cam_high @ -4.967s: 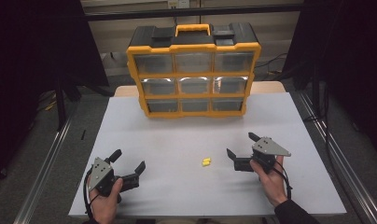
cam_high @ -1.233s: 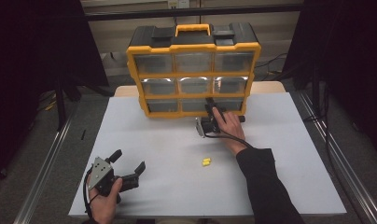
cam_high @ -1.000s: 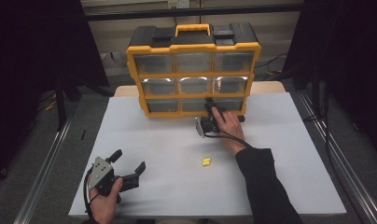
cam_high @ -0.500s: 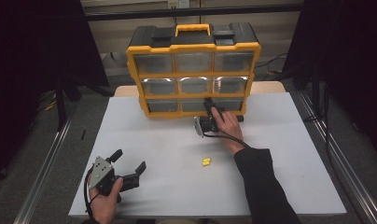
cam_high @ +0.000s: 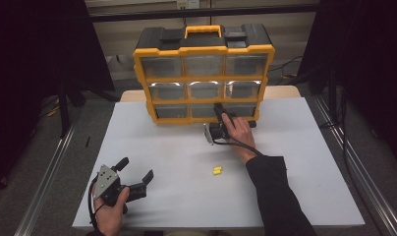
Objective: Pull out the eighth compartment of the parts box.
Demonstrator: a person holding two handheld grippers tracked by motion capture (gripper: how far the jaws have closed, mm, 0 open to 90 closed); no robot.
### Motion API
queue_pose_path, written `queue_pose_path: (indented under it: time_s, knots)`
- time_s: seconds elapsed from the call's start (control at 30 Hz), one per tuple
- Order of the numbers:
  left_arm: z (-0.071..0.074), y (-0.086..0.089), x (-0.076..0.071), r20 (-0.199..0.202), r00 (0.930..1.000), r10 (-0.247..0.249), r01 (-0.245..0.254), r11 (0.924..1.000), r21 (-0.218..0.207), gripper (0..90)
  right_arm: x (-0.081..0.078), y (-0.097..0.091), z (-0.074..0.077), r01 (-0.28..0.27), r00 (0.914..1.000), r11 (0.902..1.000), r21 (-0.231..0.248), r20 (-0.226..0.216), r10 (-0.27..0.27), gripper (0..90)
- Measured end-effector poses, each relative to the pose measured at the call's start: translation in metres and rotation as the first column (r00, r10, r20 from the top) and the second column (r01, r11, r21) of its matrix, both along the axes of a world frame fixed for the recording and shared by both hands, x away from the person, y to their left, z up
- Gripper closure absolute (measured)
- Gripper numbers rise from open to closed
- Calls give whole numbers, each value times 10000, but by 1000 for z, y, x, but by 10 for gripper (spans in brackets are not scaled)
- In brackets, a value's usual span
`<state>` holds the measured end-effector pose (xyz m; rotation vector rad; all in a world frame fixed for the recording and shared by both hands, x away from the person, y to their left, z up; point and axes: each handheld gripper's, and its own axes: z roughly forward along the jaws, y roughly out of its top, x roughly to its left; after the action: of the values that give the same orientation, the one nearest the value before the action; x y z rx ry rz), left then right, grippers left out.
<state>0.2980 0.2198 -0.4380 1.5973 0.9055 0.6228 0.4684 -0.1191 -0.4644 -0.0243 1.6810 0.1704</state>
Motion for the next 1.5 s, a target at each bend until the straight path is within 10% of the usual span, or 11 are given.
queue_pose_path:
  time_s: [1.5]
  knots:
    - [0, 1, 0, 47, 9999, 93, -93, 9999, -86, 23, -24, -1, 3, -356, 9991, 9993, -94, 231, 358, 798]
